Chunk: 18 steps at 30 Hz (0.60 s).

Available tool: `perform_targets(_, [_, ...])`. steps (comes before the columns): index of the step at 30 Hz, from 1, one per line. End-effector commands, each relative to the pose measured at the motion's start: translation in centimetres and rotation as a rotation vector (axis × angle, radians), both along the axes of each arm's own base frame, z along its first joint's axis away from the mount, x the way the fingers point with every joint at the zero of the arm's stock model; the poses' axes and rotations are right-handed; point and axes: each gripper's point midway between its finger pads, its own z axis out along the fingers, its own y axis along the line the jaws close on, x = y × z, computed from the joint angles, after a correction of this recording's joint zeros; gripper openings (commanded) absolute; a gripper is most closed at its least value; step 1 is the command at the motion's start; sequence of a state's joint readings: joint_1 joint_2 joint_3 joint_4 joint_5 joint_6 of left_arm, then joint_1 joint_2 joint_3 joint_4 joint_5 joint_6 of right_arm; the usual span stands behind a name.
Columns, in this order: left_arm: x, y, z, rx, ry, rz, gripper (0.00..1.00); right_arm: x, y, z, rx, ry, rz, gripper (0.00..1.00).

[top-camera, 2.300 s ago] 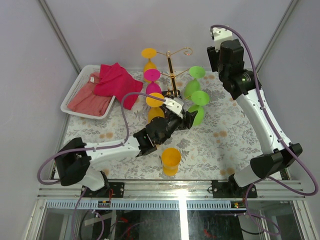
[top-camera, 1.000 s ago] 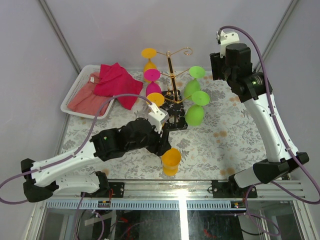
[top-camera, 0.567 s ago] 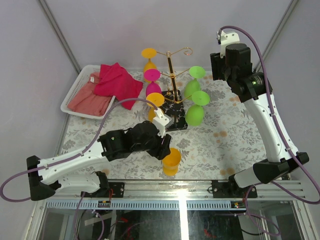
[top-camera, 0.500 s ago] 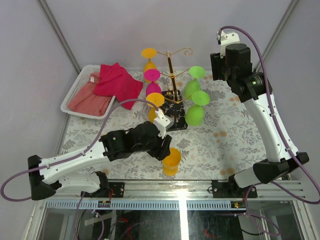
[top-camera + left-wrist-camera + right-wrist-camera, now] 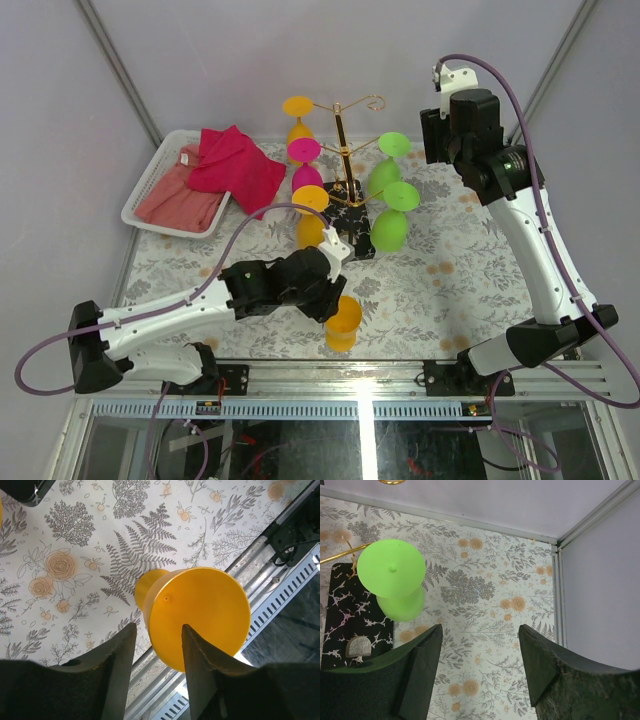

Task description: Place the wine glass upside down on the wine glass rack

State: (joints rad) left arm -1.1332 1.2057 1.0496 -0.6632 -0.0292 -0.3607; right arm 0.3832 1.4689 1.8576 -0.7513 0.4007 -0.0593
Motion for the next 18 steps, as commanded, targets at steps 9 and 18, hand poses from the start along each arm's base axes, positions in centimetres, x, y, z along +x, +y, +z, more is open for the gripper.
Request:
perform_targets(9, [0.5,0.2,0.7,0.036,-0.042,-0.016,0.00,-0.9,-1.0,1.7,0.015,-0.053,-0.027,0.69])
perform_targets(18, [0.1,-1.3,6.5,-0.139,-0.133,-0.117,0.00,-0.6,-0.9,1.3,0.019,-0.044,-0.040,0.69])
